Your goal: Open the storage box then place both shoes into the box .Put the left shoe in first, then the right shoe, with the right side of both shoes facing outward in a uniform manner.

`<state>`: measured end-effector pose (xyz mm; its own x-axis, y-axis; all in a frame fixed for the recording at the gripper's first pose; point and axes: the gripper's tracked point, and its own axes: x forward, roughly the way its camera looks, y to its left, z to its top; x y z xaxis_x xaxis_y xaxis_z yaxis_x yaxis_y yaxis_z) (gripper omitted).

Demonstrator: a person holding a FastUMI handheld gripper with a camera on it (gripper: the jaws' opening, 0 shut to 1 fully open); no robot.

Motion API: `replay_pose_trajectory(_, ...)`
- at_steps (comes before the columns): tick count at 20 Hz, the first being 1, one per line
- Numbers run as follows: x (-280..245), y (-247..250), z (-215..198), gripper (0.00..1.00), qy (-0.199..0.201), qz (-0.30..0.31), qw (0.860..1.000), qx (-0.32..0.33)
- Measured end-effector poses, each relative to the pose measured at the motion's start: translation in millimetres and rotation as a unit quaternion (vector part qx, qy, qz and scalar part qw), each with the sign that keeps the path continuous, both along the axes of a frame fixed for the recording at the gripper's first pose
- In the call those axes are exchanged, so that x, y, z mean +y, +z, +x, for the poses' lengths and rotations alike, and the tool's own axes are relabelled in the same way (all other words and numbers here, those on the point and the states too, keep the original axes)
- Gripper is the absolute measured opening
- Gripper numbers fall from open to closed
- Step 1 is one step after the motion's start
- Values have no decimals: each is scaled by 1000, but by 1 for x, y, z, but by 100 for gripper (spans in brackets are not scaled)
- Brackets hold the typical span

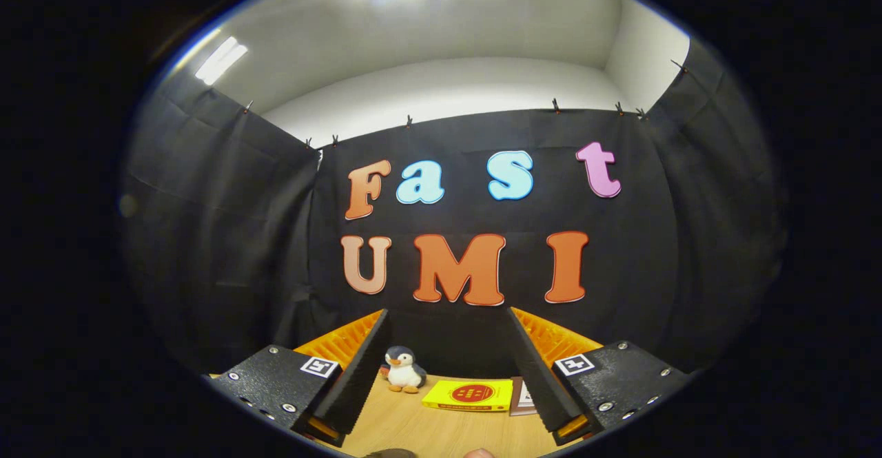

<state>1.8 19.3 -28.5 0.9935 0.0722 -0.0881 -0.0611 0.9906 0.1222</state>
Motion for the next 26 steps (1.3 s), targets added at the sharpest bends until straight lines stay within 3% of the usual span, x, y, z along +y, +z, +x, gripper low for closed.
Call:
replay_pose_trajectory(7, 39, -56, -1, 98, 51, 54, 994, 83)
replay_pose_trajectory(11, 76, -105, -13, 97, 90, 96, 977, 169)
replay_pose_trajectory(17, 139, -173, -40, 95, 144, 200, 921, 302)
replay_pose_trajectory(22, 198, -223, -69, 96, 198, 248, 862, 395)
replay_pose_trajectory(26, 243, -247, -90, 95, 239, 269, 824, 437)
